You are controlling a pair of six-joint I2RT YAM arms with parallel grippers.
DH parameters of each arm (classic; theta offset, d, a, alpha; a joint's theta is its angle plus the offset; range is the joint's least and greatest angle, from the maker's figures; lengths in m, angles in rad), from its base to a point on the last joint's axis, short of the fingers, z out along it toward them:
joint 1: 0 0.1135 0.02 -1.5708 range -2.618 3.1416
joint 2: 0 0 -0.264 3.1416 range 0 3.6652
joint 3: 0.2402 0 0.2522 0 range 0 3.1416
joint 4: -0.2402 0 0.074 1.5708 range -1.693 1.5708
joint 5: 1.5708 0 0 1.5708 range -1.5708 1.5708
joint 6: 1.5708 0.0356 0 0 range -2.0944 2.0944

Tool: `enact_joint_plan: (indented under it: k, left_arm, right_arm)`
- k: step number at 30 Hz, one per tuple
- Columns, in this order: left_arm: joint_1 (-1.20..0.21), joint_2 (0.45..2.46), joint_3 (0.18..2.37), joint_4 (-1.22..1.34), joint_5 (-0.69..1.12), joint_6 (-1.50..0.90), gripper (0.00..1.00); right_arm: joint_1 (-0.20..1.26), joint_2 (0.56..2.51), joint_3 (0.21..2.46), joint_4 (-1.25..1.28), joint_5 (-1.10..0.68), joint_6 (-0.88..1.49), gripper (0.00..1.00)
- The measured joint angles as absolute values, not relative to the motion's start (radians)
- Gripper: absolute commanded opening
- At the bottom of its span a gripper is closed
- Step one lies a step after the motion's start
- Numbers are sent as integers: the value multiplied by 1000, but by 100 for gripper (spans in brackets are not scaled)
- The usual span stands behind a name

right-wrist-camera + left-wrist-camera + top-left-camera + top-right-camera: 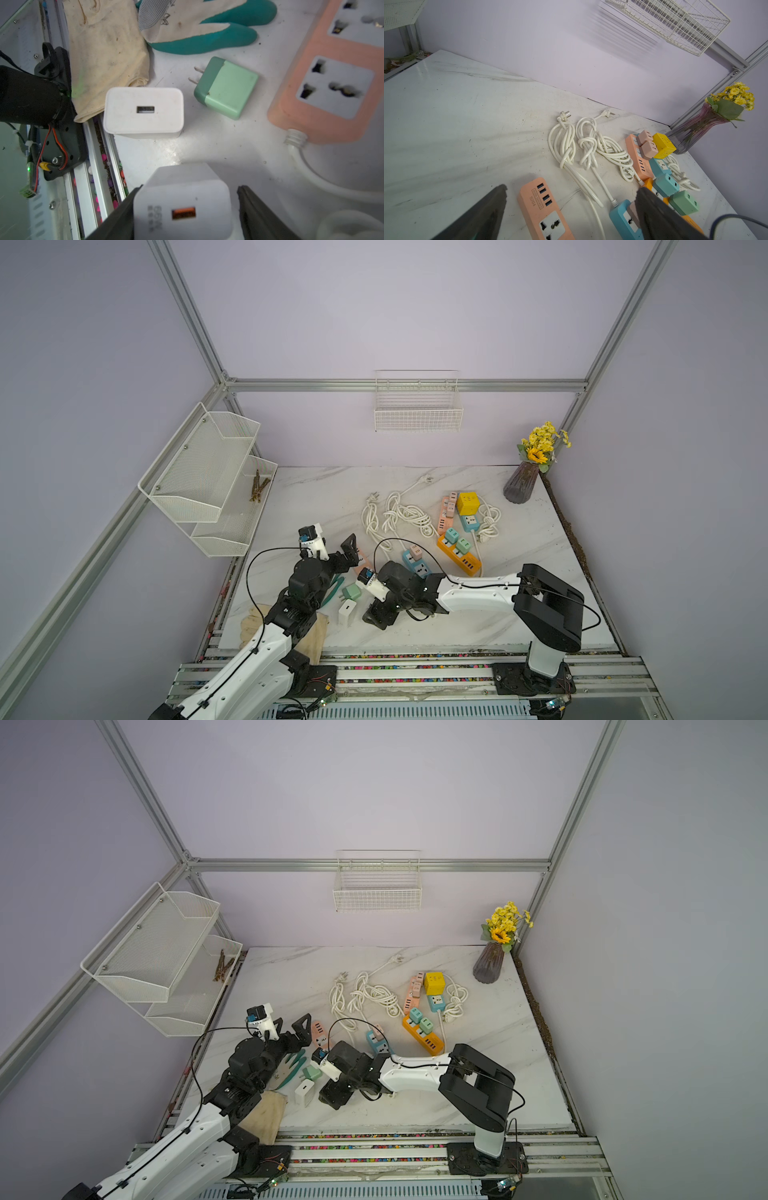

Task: Pull the plug off the socket
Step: Place the plug at the center of the board, then remove the plug from the socket.

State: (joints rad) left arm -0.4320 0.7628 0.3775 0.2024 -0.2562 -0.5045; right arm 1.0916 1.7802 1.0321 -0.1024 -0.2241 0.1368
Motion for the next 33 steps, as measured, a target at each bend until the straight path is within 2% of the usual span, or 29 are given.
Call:
enact_joint_plan:
  k: [6,10,17,20,25,33]
  left_arm:
    - [-432,772,377,208,-239,-505,100]
    - [-432,783,377,226,-223,-505,100]
    - [-432,842,377,274,-147,-505,100]
    - [-432,889,377,304,-88,-505,100]
    - [-432,966,380,336,13,-506,100]
    - [-432,1036,418,360,131,-515,100]
  right_arm:
    - [1091,1589,932,-52,-187,129,77]
    - [1091,1394,830,23,-126,114,75]
    - [1084,961,501,307,84,95,75]
    - [1048,838,387,410,139,107,74]
    - [942,822,370,460,129,172,74]
    - [844,918,397,445,53,250,75]
